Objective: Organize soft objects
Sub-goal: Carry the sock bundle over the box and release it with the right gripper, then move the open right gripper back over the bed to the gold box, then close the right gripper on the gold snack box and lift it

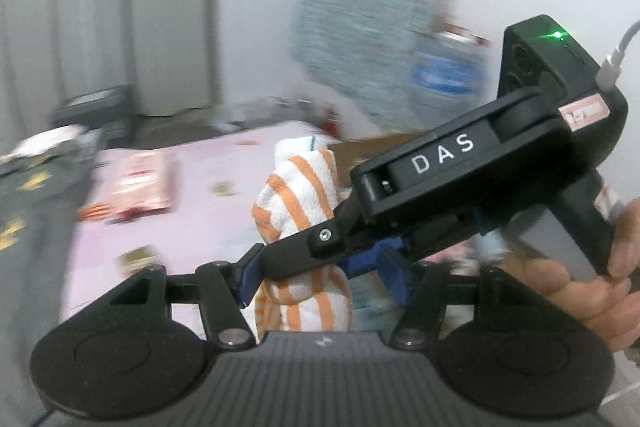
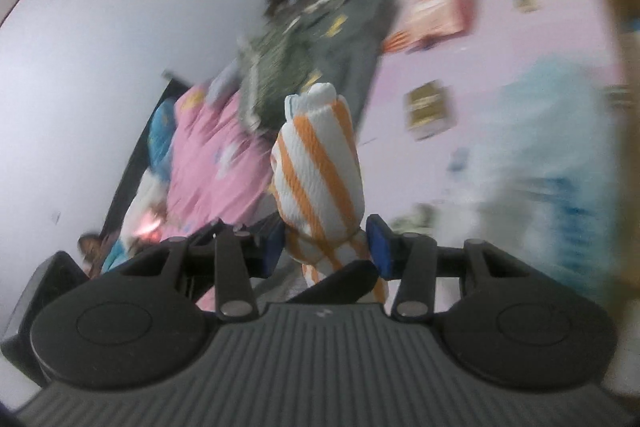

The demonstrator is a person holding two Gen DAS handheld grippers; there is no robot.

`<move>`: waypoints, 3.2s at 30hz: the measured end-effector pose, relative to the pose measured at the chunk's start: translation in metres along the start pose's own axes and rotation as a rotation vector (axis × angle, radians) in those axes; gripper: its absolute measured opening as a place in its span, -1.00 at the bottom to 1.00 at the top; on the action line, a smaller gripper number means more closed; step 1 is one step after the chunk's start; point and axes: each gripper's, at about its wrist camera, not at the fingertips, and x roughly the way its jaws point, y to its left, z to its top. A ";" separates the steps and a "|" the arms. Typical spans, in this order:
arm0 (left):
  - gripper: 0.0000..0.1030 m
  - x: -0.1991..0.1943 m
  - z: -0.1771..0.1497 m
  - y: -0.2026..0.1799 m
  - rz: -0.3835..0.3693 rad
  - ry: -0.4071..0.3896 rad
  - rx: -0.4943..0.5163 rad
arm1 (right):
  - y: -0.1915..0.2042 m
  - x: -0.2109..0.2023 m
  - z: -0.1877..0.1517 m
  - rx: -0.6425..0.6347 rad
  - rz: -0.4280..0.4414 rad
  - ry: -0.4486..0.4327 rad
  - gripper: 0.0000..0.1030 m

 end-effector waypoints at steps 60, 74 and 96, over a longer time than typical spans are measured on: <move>0.72 0.019 -0.048 0.151 0.289 0.100 -0.282 | -0.024 -0.004 0.056 -0.133 -0.206 -0.025 0.71; 0.69 0.124 -0.054 0.222 0.297 0.163 -0.275 | -0.024 0.252 0.153 0.024 -0.234 0.266 0.52; 0.19 0.154 -0.047 0.240 0.226 0.230 -0.366 | -0.050 0.309 0.155 -0.015 -0.255 0.338 -0.19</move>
